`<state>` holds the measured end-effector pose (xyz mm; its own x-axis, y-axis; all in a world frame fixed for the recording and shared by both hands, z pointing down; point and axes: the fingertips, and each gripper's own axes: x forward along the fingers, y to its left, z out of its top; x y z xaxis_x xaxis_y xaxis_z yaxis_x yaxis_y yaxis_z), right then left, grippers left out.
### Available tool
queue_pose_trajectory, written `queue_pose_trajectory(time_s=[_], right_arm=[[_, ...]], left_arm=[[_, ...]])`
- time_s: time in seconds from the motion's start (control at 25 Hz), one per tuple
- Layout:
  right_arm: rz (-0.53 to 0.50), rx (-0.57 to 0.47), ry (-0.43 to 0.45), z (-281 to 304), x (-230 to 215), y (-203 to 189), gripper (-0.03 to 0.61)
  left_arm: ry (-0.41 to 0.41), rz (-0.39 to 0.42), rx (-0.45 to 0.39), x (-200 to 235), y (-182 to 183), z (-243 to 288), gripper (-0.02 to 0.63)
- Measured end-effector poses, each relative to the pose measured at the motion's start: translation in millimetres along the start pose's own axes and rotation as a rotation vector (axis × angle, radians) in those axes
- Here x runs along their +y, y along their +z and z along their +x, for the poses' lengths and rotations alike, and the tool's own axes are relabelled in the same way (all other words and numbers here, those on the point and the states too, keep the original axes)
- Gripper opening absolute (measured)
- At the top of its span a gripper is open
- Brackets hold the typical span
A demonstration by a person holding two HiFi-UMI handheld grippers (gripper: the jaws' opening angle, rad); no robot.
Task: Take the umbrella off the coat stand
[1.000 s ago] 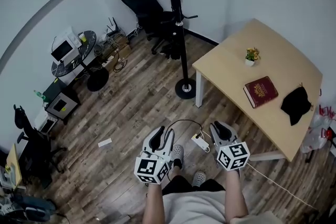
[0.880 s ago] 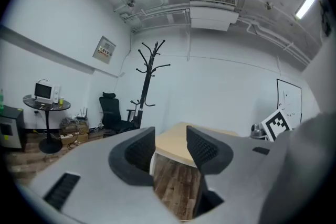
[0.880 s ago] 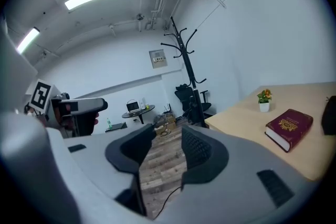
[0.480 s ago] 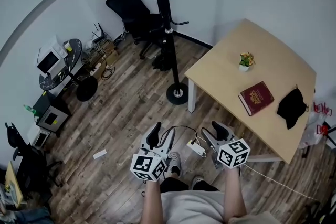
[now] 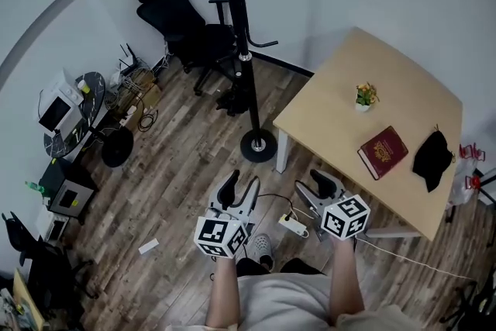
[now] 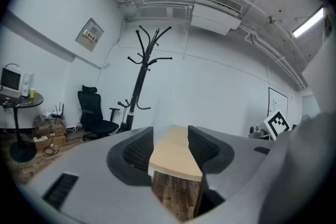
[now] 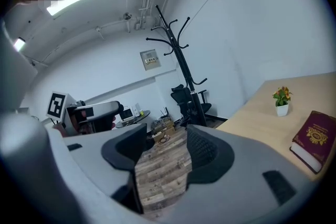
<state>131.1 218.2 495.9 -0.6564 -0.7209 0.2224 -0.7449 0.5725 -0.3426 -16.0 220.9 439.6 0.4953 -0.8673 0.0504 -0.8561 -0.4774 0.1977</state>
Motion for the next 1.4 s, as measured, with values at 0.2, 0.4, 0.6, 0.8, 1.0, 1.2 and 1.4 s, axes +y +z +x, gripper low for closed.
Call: queue_pose_trajectory(time_s=[0.2,0.4,0.6,0.8,1.0,1.2,1.4], right_arm=[[0.035,-0.039,-0.013,36.3,7.1,11.1,0.25],[0.001,-0.002,-0.024,62.9,17.4,3.6,0.249],[0.018,0.032,-0.026,82.8,20.5,-8.3,0.25],[0.0,0.051,0.009,111.1,24.5,-6.1,0.249],[0.0,0.072,0.055,146.9,17.8,-0.8,0.249],[-0.018,0.071,0.083,188.6,12.6,16.8,0.249],[-0.019,0.042,0.096,229.1,1.5,41.2,0.247]], left_arm=[[0.028,-0.007,0.01,55.4,8.6,4.1,0.209],[0.042,-0.016,0.003,92.5,10.0,-0.1,0.209],[0.041,-0.022,0.025,111.6,2.0,-2.8,0.207],[0.069,-0.004,0.029,134.4,4.5,-3.7,0.207],[0.116,0.004,0.04,161.3,5.2,3.1,0.207],[0.143,0.005,0.04,190.4,13.9,21.3,0.207],[0.147,0.022,0.038,217.2,28.0,52.3,0.206]])
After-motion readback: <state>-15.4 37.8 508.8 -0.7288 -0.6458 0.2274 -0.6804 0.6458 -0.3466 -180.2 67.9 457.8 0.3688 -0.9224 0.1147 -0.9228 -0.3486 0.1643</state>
